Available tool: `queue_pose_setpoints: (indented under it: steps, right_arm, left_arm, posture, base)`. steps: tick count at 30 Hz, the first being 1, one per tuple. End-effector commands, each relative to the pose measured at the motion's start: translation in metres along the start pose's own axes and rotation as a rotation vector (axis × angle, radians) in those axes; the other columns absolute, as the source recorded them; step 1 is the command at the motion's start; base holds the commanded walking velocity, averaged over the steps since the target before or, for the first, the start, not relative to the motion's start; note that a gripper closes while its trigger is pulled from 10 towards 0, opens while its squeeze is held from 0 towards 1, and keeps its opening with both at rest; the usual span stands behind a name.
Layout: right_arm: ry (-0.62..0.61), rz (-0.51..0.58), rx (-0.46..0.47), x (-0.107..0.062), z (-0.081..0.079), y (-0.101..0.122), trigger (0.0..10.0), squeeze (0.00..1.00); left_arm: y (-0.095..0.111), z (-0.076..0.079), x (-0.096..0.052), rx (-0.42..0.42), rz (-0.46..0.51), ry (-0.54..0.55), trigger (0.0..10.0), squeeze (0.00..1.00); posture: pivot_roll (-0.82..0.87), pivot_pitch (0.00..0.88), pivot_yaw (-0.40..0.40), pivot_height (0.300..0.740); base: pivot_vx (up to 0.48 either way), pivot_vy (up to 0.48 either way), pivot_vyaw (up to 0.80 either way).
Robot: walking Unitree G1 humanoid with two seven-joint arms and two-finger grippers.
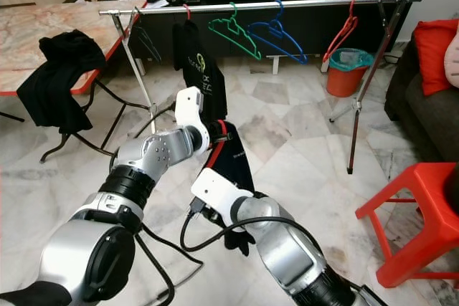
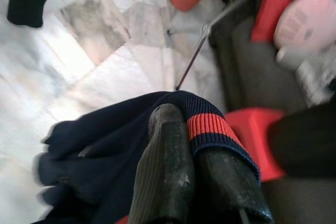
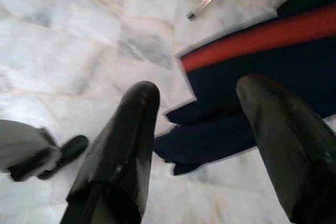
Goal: Hang hanger
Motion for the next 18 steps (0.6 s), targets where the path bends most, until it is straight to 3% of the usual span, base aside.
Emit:
queue_pose_setpoints:
  steps: [1, 2, 7, 10, 12, 13, 18]
  right_arm:
    - [0.006, 0.012, -0.022, 0.007, -0.003, 0.006, 10.0, 0.0]
    - [0.01, 0.012, -0.023, 0.013, -0.004, 0.008, 10.0, 0.0]
    - [-0.002, 0.009, -0.041, 0.016, -0.002, 0.01, 10.0, 0.0]
    - [-0.005, 0.013, -0.039, 0.017, -0.001, 0.011, 10.0, 0.0]
    - [-0.031, 0.026, -0.035, 0.019, 0.002, 0.015, 10.0, 0.0]
    - [-0.031, 0.026, -0.035, 0.019, 0.002, 0.015, 10.0, 0.0]
    - [-0.119, 0.094, -0.006, 0.025, 0.013, 0.033, 10.0, 0.0]
  left_arm:
    - [0.02, 0.021, -0.001, -0.062, 0.064, -0.042, 0.0, 0.0]
    - [0.025, 0.027, -0.001, -0.142, 0.079, -0.033, 0.0, 0.0]
    - [0.04, 0.045, -0.005, -0.307, 0.096, -0.047, 0.0, 0.0]
    - [0.045, 0.056, -0.008, -0.341, 0.096, -0.076, 0.0, 0.0]
    - [0.053, 0.074, -0.013, -0.37, 0.095, -0.119, 0.0, 0.0]
    - [0.053, 0.074, -0.013, -0.37, 0.095, -0.119, 0.0, 0.0]
    - [0.06, 0.116, -0.028, -0.417, 0.056, -0.227, 0.0, 0.0]
  posture:
    - [-0.13, 0.0, 0.074, 0.74]
    - [-0.13, 0.0, 0.072, 0.74]
    - [-0.12, 0.0, 0.07, 0.74]
    - [-0.12, 0.0, 0.07, 0.74]
    - [-0.12, 0.0, 0.07, 0.74]
    - [-0.12, 0.0, 0.07, 0.74]
    - [-0.1, 0.0, 0.073, 0.74]
  base:
    - [0.0, 0.0, 0.0]
    - [0.0, 0.0, 0.0]
    - [0.0, 0.0, 0.0]
    - [0.0, 0.0, 0.0]
    - [0.0, 0.0, 0.0]
    - [0.0, 0.0, 0.0]
    - [0.0, 0.0, 0.0]
Point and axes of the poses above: a point about 5 cm out from each wrist's last joint towards the gripper, its own x axis pointing out of the wrist towards the gripper, its own y axis along the axis of the wrist's last joint, z = x × y, the point moved 5 cm from there along x, pointing out of the wrist towards the gripper, and after that the axes turned 12 degrees about -x, right-handed, at the moved point
